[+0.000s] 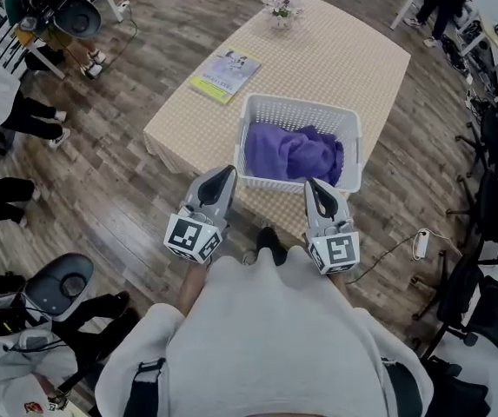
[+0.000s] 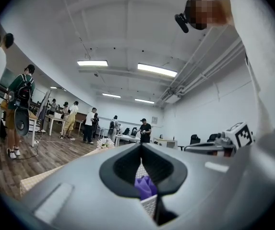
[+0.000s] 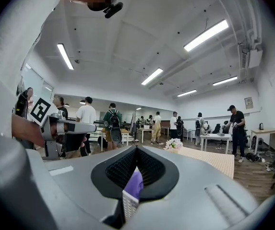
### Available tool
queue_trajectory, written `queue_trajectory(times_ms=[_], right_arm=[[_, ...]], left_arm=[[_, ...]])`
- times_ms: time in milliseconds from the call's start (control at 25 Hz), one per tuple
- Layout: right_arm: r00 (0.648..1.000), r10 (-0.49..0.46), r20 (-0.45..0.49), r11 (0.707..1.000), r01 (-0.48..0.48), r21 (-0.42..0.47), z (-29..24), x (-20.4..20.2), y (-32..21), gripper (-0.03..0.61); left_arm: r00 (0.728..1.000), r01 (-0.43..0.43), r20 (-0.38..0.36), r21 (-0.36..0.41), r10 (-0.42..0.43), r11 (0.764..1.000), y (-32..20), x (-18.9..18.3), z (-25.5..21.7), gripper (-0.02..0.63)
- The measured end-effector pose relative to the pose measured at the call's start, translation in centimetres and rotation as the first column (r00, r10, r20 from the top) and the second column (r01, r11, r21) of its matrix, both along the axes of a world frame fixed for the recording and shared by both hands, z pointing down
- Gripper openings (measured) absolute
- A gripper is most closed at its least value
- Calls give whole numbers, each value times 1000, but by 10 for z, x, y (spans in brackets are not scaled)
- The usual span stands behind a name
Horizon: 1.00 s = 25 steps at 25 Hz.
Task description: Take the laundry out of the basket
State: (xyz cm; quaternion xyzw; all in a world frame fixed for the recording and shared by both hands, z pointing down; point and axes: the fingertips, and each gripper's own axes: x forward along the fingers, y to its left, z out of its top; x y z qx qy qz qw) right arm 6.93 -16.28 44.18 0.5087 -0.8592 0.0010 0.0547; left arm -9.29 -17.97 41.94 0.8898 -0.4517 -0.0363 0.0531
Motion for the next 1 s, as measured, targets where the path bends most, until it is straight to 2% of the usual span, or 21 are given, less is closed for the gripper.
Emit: queue_trajectory(times_ms=[520,720,1000], right_arm=[[998,-52,43,998,50,42,-20,26,-81,-2],[996,-66,60,998,65,21,-12,32,-93,-2],[998,-30,59,999,32,-21,2,27,-103,-2]], left_arm=[[997,61,36,27,-62,998,-74,26,-18,9],[995,78,56,15,-79,997,-80,36,-11,9],[996,64,61,-19,-63,998,-97,23,1,9]])
